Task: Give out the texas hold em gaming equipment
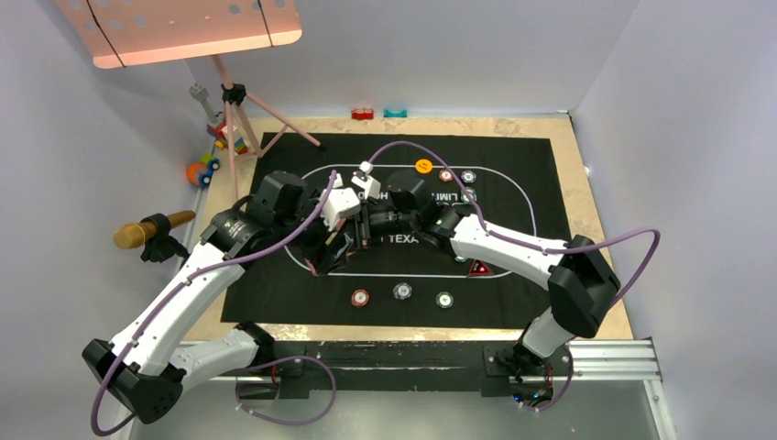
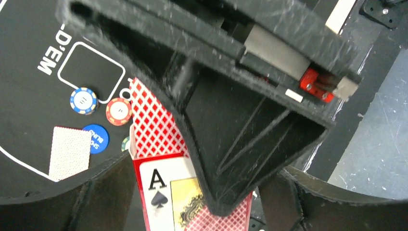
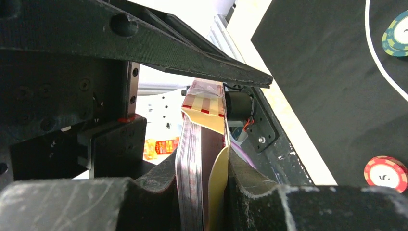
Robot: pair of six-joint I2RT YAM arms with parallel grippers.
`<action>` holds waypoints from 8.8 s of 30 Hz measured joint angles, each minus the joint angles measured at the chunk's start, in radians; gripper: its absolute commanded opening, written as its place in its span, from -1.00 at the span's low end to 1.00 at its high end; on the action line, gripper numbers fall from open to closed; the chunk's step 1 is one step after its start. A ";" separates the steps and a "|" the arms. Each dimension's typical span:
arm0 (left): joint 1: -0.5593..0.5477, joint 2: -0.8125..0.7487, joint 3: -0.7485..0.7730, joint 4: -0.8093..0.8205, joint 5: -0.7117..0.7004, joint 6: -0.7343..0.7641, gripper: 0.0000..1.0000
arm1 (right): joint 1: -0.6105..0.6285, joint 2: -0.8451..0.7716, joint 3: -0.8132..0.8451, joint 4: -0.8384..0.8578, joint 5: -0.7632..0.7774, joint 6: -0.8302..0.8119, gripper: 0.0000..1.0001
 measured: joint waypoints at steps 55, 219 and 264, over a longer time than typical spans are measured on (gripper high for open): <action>-0.011 -0.119 -0.113 0.077 -0.003 0.024 -0.25 | 0.008 0.000 -0.063 0.068 0.016 0.043 -0.96; -0.010 -0.139 -0.148 0.019 0.052 0.082 -1.00 | -0.324 -0.269 -0.009 -0.336 0.153 -0.300 0.85; -0.010 -0.129 -0.134 0.017 0.051 0.080 -1.00 | -0.134 -0.132 -0.034 -0.201 0.020 -0.193 -0.53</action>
